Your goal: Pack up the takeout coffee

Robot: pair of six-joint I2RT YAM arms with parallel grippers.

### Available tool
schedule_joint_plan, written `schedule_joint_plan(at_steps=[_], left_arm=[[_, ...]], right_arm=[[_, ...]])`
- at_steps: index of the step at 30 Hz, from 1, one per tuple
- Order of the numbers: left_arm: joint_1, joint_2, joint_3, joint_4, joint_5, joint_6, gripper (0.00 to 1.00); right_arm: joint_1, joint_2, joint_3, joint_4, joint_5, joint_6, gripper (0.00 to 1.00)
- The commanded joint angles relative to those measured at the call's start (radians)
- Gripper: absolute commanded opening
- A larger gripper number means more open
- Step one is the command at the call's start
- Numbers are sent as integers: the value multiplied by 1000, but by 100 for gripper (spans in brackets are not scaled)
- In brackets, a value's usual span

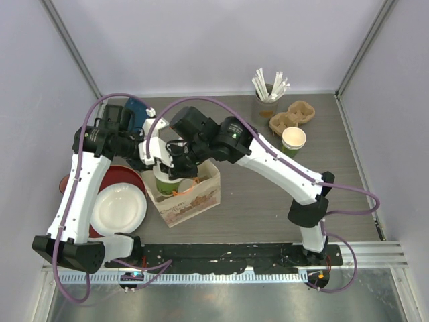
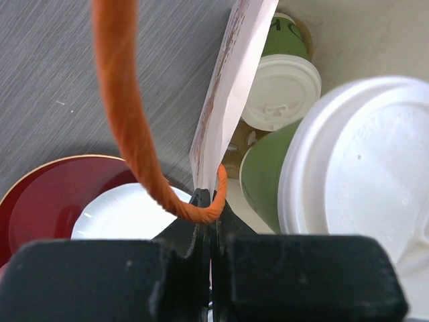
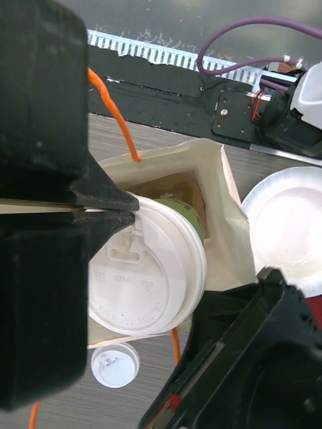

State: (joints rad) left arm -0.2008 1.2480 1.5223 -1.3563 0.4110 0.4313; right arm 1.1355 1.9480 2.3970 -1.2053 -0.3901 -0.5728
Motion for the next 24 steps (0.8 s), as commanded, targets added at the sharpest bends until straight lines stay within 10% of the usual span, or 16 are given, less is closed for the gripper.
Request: schedule_joint_plan(at_steps=[1,24], left_arm=[[-3,4,44,-176,38,17,0],[-3,1,41,-181,58,24,0]], right_arm=[[20,26,37,-26,-44,-99,1],[93,155,-87,-100,106,-355,1]])
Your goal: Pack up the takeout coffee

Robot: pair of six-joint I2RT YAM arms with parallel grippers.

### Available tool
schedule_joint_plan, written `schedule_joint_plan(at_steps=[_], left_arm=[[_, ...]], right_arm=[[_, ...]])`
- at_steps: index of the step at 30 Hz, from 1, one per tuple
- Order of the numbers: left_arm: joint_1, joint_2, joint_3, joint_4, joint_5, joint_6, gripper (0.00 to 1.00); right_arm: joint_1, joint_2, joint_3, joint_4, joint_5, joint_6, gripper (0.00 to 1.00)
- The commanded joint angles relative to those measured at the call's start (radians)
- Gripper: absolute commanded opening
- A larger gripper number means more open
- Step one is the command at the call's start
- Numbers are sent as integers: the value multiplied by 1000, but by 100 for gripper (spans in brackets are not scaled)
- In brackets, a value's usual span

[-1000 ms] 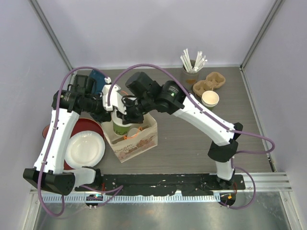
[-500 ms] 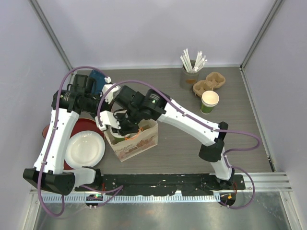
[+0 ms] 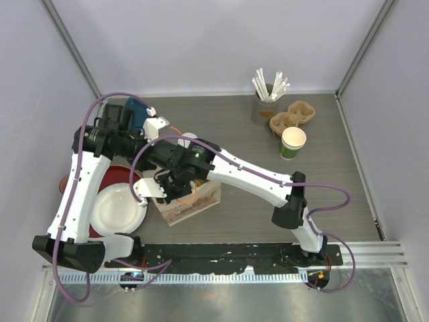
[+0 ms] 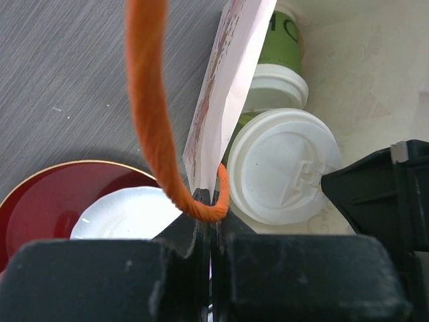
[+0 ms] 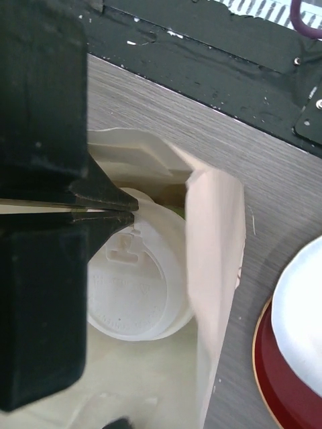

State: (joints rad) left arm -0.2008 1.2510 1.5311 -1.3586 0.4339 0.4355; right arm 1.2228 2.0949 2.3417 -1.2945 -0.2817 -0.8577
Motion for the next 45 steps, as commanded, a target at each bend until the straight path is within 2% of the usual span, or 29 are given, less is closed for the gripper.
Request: schedule_joint_plan(at_steps=[1,9,18,45], left_arm=[[-3,-2,32,-178,35,22,0],[-3,1,38,-174,39,17,0],[-3,-4,34,-174,51,17,0],[-3,4,38,-169,46,22,0]], right_arm=[[6,11,-35,-23,-14,-78,1],[-8,5,-122,1,-43,-93,1],[-25,57,-113,17,-96,-99,1],[-28,44,-199,86,-111,-83,2]])
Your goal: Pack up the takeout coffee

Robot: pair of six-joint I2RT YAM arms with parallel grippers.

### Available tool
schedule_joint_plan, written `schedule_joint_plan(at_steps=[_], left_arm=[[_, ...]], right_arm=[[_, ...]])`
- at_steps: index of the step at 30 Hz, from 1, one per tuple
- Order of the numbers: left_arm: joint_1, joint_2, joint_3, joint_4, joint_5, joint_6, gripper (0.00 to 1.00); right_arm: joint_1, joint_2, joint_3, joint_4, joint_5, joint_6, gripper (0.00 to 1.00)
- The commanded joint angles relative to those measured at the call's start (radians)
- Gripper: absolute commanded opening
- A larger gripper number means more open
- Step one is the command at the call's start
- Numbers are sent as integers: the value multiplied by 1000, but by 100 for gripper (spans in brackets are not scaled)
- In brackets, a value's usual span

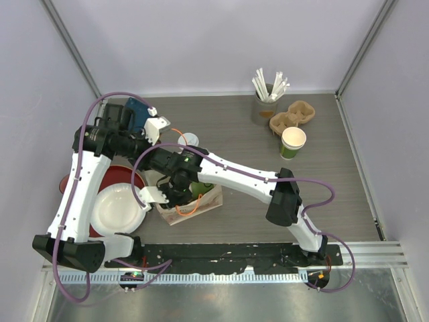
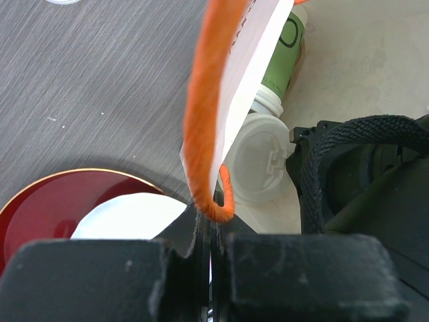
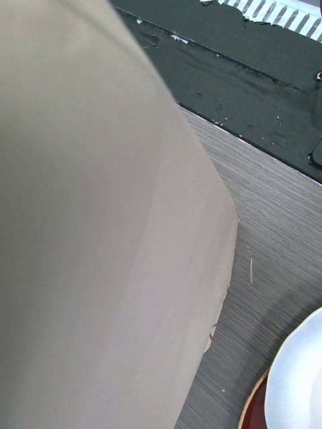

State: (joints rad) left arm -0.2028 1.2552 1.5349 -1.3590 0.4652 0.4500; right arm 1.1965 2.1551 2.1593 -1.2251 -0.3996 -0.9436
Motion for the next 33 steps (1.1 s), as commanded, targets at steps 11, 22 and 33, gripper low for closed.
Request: schedule_joint_plan(at_steps=[11,22,33], left_arm=[[-1,-2,36,-173,10,7,0],[-1,-2,33,-173,4,9,0],[-1,6,36,-167,-2,9,0]], right_arm=[[-2,-63,-44,61,19,16,4],[-3,-95,-84,93,30,16,4],[-9,-130,-130,139,51,46,26]])
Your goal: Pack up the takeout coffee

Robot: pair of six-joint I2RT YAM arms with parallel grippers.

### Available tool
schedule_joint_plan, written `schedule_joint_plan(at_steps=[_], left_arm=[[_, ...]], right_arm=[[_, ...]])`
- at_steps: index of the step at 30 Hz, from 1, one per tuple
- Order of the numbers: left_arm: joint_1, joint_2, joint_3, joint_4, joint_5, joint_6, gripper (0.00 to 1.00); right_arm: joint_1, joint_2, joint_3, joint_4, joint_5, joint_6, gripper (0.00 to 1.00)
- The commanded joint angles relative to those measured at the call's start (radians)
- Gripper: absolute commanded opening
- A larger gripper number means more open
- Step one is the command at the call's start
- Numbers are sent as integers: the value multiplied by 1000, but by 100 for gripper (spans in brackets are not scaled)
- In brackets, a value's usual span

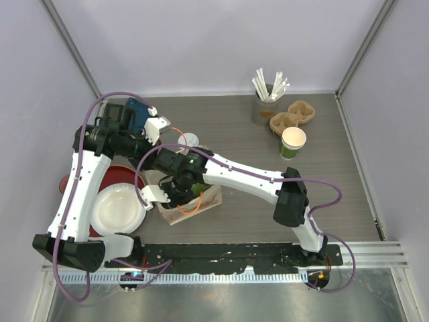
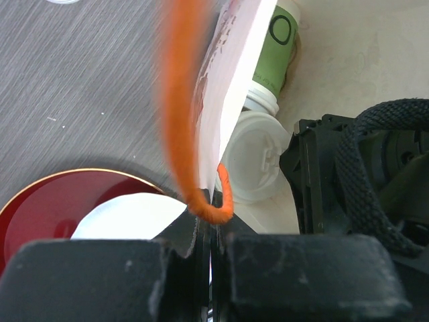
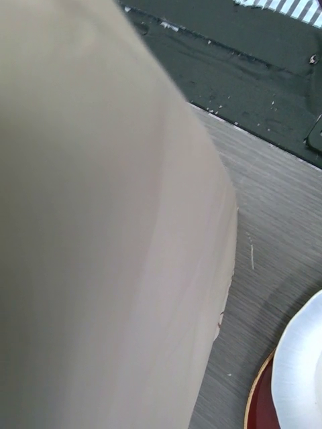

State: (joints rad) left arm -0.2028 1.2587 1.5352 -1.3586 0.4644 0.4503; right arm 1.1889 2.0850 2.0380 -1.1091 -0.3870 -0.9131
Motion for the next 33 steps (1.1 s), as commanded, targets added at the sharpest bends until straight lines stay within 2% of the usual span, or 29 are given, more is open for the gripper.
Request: schedule_joint_plan(at_steps=[1,2,5,14,24,33], left_arm=[[-1,4,37,-168,-1,7,0],[-1,2,37,-168,-1,8,0],[-1,2,33,-168,-1,7,0],[-3,7,32,-166,3,14,0],[-9,10,34,-168,5,21,0],[-10,7,36,-171,5,21,0]], right_arm=[[-3,-65,-10,26,43,20,29],[-2,-69,-9,31,46,25,35],[-2,-91,-13,48,71,42,41],[-2,-183,-47,130,166,94,50],[-3,-282,-88,210,281,141,55],[-9,-348,-111,250,286,158,55]])
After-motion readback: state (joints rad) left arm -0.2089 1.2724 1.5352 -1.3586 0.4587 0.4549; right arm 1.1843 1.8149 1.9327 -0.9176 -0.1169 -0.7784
